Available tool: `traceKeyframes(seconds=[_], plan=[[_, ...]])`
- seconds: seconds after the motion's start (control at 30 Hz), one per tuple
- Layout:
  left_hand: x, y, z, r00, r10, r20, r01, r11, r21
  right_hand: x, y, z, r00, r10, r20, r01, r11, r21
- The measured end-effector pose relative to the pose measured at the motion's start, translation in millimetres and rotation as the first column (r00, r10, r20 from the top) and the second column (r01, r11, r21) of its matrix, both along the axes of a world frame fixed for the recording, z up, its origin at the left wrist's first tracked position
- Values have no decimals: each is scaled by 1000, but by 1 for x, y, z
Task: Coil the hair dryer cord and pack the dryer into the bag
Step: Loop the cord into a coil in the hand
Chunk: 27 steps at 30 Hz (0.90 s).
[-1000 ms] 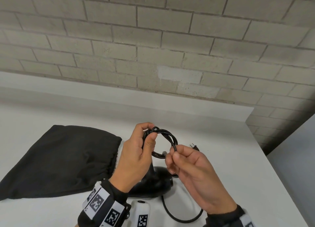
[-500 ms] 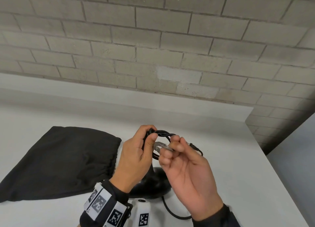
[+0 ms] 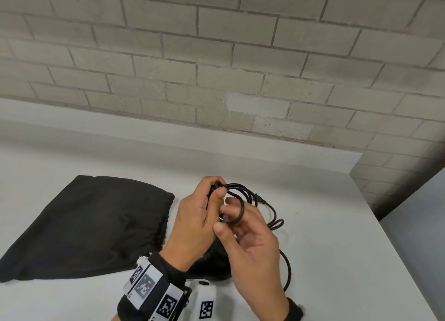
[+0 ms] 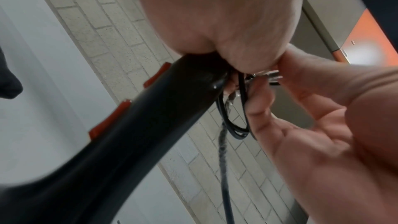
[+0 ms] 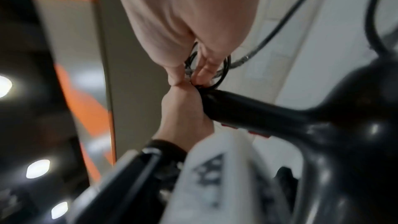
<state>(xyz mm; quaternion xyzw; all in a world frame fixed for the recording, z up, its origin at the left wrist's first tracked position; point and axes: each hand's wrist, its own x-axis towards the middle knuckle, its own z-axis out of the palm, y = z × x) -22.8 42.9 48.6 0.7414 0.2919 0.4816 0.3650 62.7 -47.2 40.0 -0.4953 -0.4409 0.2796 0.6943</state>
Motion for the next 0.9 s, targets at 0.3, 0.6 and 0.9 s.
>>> traceKeyframes(seconds=[0.3,0.6,0.9], plan=[[2,9,-1,999,37,-3,-36,998,49,18,-5,20,988,-9,-152,-1,998,-67],[5,17,-7,999,31,22,-32,999,40,63,-38,0,916,283,-285,-336,928,-159],[6,14,-7,998,32,45,-35,997,66,62,-58,-30,994,94,52,-91,995,-49]])
